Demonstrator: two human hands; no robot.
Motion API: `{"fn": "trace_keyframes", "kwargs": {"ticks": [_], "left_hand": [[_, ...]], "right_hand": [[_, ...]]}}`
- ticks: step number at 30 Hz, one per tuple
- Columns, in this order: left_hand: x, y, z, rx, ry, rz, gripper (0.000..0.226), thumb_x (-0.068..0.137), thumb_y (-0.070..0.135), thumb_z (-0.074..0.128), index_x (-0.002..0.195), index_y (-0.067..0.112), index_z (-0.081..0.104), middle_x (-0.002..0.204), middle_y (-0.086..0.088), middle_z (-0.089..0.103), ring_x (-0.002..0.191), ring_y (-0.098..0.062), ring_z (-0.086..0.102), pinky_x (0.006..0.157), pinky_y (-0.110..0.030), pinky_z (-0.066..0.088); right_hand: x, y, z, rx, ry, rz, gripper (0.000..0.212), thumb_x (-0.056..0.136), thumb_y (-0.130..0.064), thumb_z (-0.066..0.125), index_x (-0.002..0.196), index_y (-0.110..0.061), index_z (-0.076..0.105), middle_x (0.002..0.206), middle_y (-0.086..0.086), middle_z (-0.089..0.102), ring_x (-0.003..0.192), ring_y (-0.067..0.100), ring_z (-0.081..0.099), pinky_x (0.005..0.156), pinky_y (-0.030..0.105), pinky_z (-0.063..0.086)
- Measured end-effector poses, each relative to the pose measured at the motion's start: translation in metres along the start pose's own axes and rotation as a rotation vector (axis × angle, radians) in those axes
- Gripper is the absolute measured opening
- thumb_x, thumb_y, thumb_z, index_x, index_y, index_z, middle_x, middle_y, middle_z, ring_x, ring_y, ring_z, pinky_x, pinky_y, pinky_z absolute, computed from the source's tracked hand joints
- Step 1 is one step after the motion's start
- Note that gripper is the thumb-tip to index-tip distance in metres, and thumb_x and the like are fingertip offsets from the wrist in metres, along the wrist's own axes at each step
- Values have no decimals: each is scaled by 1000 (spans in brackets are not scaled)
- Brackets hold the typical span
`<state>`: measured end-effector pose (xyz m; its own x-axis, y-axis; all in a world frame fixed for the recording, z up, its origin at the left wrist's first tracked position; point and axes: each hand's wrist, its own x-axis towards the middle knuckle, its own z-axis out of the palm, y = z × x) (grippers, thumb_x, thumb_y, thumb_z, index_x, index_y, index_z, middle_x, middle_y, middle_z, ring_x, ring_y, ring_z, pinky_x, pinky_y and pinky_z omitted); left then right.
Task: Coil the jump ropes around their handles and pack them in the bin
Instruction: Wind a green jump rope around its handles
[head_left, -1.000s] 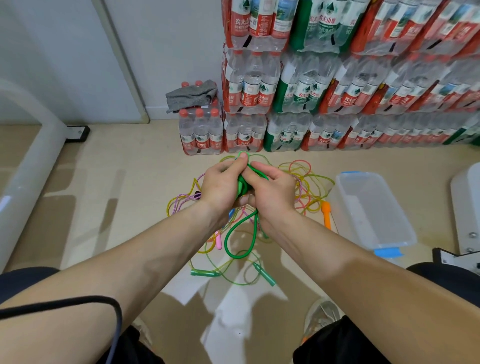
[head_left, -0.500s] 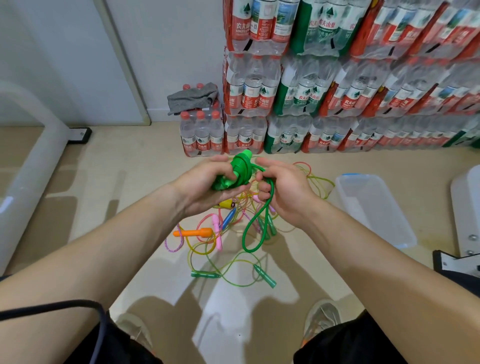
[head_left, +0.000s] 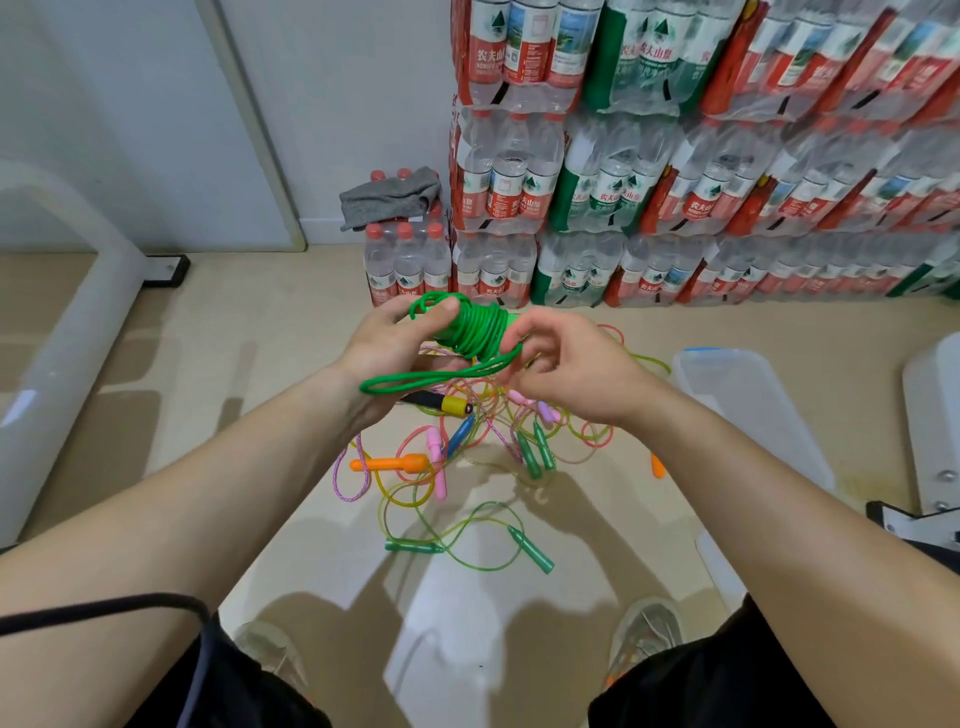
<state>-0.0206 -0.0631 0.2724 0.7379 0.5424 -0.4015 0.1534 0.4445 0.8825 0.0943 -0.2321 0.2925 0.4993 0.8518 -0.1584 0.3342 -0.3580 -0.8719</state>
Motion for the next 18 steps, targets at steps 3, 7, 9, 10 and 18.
{"fn": "trace_keyframes", "kwargs": {"ticks": [3, 7, 9, 10, 18], "left_hand": [[-2, 0, 1, 128, 14, 28, 39, 90, 33, 71, 121, 9, 64, 118, -19, 67, 92, -32, 74, 69, -35, 62], [-3, -4, 5, 243, -1, 108, 31, 92, 30, 70, 115, 9, 67, 103, -18, 70, 72, -19, 70, 63, -26, 60], [-3, -5, 7, 318, -25, 151, 26, 92, 26, 70, 111, 7, 68, 93, -12, 69, 67, -14, 67, 64, -26, 59], [-3, -5, 9, 348, -43, 160, 25, 92, 25, 70, 110, 8, 67, 91, -9, 69, 68, -15, 67, 64, -27, 60], [-6, -19, 24, 407, -129, 167, 27, 91, 23, 72, 111, 5, 65, 96, -18, 67, 74, -25, 66, 65, -35, 59]], "right_hand": [[2, 5, -3, -151, 140, -74, 19, 83, -31, 79, 80, -21, 63, 56, -10, 52, 51, 7, 45, 58, 30, 36], [2, -1, -2, -181, 313, -81, 41, 102, -42, 52, 71, -19, 66, 75, -10, 53, 65, 7, 51, 66, 33, 37], [5, -2, -1, -111, 339, -55, 42, 105, -40, 48, 71, -23, 66, 92, 0, 55, 82, 9, 55, 77, 30, 40], [6, -3, -1, -43, 333, -46, 41, 106, -38, 46, 73, -23, 66, 92, 1, 57, 81, 11, 56, 78, 32, 41], [10, -7, 9, 494, 343, -20, 22, 110, -23, 39, 113, -19, 60, 58, -9, 39, 47, 7, 32, 48, 26, 27]]}}
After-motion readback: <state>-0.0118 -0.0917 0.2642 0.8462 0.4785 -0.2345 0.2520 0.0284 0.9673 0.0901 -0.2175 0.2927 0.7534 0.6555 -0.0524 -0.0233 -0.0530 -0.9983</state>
